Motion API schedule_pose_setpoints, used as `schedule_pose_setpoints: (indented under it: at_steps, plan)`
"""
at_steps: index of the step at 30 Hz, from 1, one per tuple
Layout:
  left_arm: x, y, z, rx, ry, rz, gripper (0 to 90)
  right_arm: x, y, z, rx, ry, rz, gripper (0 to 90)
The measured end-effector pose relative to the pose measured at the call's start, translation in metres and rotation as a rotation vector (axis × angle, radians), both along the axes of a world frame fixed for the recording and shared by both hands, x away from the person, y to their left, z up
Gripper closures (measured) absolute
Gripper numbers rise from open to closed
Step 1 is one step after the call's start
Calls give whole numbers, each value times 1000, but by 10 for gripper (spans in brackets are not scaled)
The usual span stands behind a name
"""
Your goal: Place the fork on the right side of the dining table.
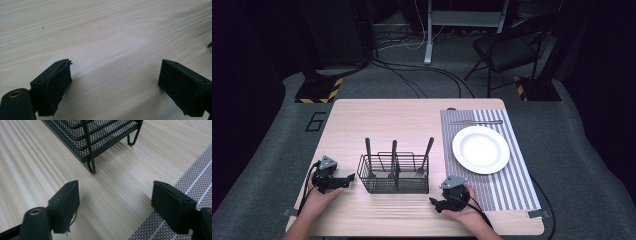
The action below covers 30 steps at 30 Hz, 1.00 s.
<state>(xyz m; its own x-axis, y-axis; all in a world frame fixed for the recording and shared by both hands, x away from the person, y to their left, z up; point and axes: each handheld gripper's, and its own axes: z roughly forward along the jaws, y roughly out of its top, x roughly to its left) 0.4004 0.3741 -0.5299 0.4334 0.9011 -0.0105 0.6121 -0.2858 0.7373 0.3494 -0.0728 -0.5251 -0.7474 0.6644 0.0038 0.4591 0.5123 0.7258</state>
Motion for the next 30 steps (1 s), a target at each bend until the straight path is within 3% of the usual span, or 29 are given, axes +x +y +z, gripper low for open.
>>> schedule_pose_setpoints:
  at_steps: [5, 9, 15, 21, 30]
  plan:
    - [0, 0, 0, 0, 0, 0, 108, -1, -3, 5, 21, 16, -18, 322]
    - [0, 0, 0, -1, 0, 0, 108, -3, -7, 18, 53, 22, -27, 377]
    - [0, 0, 0, 0, 0, 0, 108, -6, -5, 28, 54, 32, -37, 412]
    - [0, 0, 0, 0, 0, 0, 108, -7, -9, 44, 91, 41, -39, 449]
    - [0, 0, 0, 0, 0, 0, 108, -4, -13, 66, 128, 11, -47, 475]
